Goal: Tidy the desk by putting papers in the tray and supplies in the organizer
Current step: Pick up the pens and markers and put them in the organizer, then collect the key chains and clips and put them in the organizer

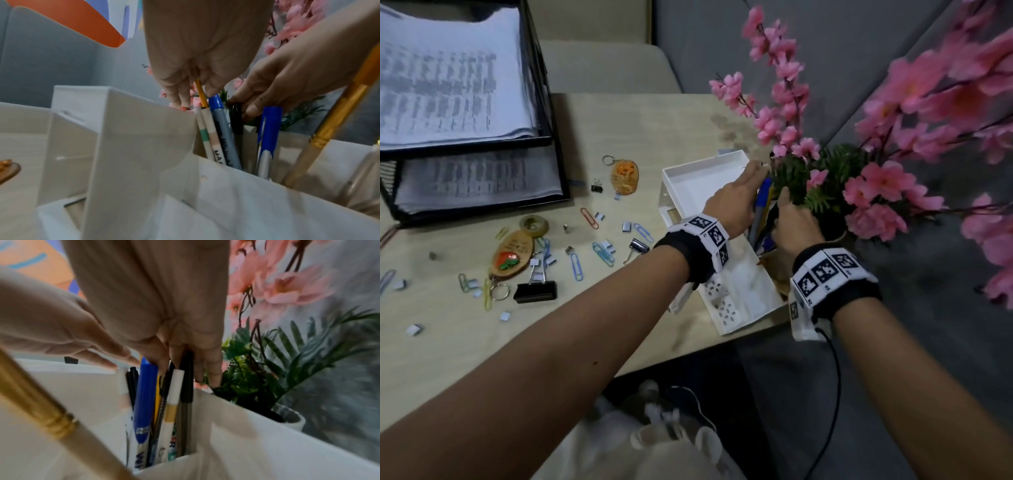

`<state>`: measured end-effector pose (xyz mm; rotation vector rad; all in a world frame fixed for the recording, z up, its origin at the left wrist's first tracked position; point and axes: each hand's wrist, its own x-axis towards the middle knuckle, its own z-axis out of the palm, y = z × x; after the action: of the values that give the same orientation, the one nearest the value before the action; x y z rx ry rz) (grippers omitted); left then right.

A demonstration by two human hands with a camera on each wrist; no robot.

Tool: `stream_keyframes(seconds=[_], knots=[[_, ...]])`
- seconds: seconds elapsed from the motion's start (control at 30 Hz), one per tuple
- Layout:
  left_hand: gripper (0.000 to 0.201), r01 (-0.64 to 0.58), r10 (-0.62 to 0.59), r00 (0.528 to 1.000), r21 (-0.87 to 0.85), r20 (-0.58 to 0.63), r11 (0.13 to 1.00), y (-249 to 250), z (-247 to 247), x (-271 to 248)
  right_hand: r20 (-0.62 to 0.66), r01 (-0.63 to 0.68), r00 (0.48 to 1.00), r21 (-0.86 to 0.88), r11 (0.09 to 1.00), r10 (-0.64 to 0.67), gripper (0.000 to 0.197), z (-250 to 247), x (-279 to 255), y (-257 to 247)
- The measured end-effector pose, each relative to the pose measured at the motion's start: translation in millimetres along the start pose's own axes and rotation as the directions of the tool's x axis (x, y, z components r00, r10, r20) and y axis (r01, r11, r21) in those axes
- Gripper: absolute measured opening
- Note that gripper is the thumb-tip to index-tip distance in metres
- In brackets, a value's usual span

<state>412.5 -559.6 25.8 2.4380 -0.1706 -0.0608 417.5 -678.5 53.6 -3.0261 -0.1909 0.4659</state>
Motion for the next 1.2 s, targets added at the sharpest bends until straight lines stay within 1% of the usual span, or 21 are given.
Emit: stream_keyframes(seconds=[0.03,0.07,0.13,0.2,0.27,0.33,0.37,0.43,0.47,0.5,0.57,0.67,0.73,0.8,0.9,0.97,1.03,1.07,1.1,1.13,1.2], knots=[[0.069,-0.001,0.001,1.000,0.014,0.026,1.000,-2,-2,-2,0.055,-0.012,0.998,0.017,1.000,0.011,0.069,-1,1,0],[0.073,-0.009,0.008,0.999,0.020,0.039,1.000,-5,-5,-4,0.092,-0.017,0.996,0.029,0.999,0.014,0.069,-4,1,-1],[0.077,-0.025,0.025,0.999,-0.001,0.049,1.000,-14,-12,-10,0.107,-0.016,0.994,0.047,0.999,0.011,0.053,-16,0,0],[0.074,-0.030,0.031,0.999,-0.058,0.023,0.998,-24,-20,-21,-0.011,-0.010,1.000,0.077,0.997,0.011,0.034,-30,-5,-7],[0.064,-0.005,-0.008,0.996,-0.134,-0.090,0.991,-38,-31,-36,-0.197,0.016,0.980,0.155,0.988,0.015,0.032,-42,-14,-24],[0.050,0.068,-0.123,0.960,-0.217,-0.251,0.974,-61,-47,-55,-0.335,0.146,0.940,0.223,0.964,-0.065,0.032,-45,-24,-54],[0.043,0.110,-0.187,0.931,-0.245,-0.314,0.963,-75,-55,-65,-0.357,0.228,0.926,0.263,0.938,-0.125,0.031,-43,-28,-73],[0.033,0.206,-0.296,0.872,-0.257,-0.390,0.944,-109,-73,-87,-0.311,0.358,0.917,0.357,0.863,-0.252,0.030,-28,-38,-118],[0.030,0.273,-0.351,0.846,-0.240,-0.400,0.932,-128,-82,-100,-0.254,0.395,0.914,0.389,0.832,-0.316,0.028,-15,-41,-140],[0.028,0.352,-0.410,0.822,-0.215,-0.395,0.911,-146,-91,-113,-0.183,0.418,0.908,0.395,0.818,-0.376,0.027,1,-44,-161],[0.025,0.510,-0.533,0.768,-0.164,-0.356,0.844,-182,-105,-141,-0.018,0.420,0.896,0.358,0.834,-0.444,0.028,39,-48,-198],[0.025,0.675,-0.669,0.707,-0.065,-0.229,0.735,-223,-112,-174,0.170,0.446,0.845,0.298,0.844,-0.506,0.030,92,-58,-235],[0.036,0.714,-0.708,0.695,0.001,-0.128,0.701,-239,-108,-185,0.250,0.471,0.814,0.244,0.848,-0.524,0.028,115,-68,-251],[0.053,0.709,-0.706,0.705,0.041,-0.065,0.704,-245,-101,-192,0.286,0.505,0.798,0.163,0.848,-0.530,0.027,133,-78,-259],[0.060,0.681,-0.679,0.732,0.104,-0.057,0.725,-246,-92,-195,0.265,0.564,0.784,0.074,0.823,-0.561,0.031,149,-85,-263],[0.062,0.699,-0.697,0.715,0.069,-0.046,0.712,-244,-88,-196,0.259,0.571,0.780,0.077,0.817,-0.569,0.033,151,-86,-259],[0.057,0.721,-0.722,0.692,0.053,0.010,0.691,-241,-87,-196,0.275,0.548,0.784,0.116,0.828,-0.557,0.033,149,-87,-252],[0.045,0.718,-0.719,0.694,0.049,0.038,0.695,-240,-88,-195,0.280,0.511,0.794,0.173,0.842,-0.540,0.033,147,-88,-247],[0.030,0.709,-0.710,0.702,0.032,0.057,0.704,-238,-89,-194,0.278,0.451,0.810,0.270,0.851,-0.517,0.032,144,-88,-241],[0.023,0.702,-0.701,0.711,0.010,0.061,0.712,-236,-90,-192,0.270,0.373,0.828,0.389,0.842,-0.492,0.030,141,-88,-233],[0.027,0.667,-0.664,0.745,-0.047,0.063,0.744,-227,-94,-188,0.257,0.227,0.853,0.600,0.767,-0.454,0.020,131,-87,-217]])
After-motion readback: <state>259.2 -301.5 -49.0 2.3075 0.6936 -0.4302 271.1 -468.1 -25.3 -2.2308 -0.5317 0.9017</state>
